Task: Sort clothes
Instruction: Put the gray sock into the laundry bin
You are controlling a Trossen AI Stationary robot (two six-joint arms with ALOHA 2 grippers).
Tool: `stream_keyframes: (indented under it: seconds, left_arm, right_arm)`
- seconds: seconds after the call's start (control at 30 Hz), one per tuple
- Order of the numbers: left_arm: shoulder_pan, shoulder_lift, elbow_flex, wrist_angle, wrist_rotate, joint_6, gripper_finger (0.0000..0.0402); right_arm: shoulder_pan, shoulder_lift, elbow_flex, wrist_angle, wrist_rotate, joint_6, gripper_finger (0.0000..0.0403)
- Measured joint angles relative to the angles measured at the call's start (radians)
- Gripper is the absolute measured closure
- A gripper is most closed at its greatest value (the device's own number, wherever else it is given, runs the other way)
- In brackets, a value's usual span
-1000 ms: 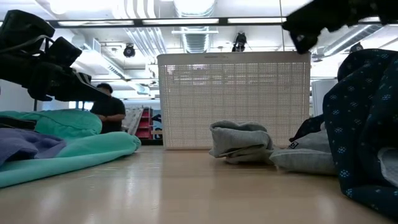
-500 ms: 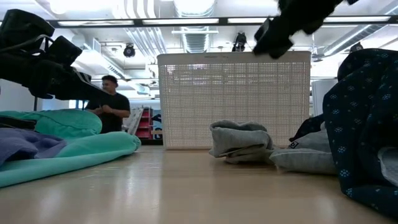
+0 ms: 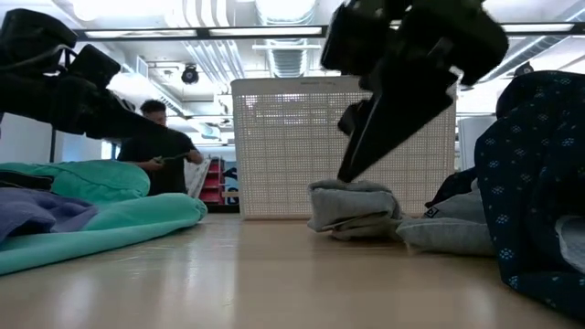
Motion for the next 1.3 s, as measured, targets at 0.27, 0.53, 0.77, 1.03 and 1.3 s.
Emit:
stream_keyframes:
  seconds: [0.27, 0.53, 0.77, 1.03, 1.3]
  left_arm:
    - [0.0, 0.037, 0.0, 0.005, 0.002, -0.003, 0.0364]
    - [0.0, 0.059, 0.0, 0.033, 0.002, -0.003, 0.0364]
    - [0.0, 0.067, 0.0, 0.044, 0.002, 0.002, 0.0364]
    - [0.0, 0.069, 0.0, 0.045, 0.003, -0.027, 0.0364]
    - [0.0, 0.089, 0.0, 0.06, 0.003, -0.023, 0.0364]
  right_arm:
    - [-0.027, 0.15, 0.14, -0.17, 0.07, 0.002, 0.0302]
    - [-0.015, 0.084, 0.284, -0.37, 0.115, -0.101, 0.0393]
    - [0.014, -0.059, 0.425, -0.51, 0.254, -0.155, 0.0401]
    - [0.006, -0.256, 0.521, -0.488, 0.505, -0.306, 0.0402]
    - [-0.136, -0.392, 0.554, -0.431, 0.758, -0.466, 0.0403]
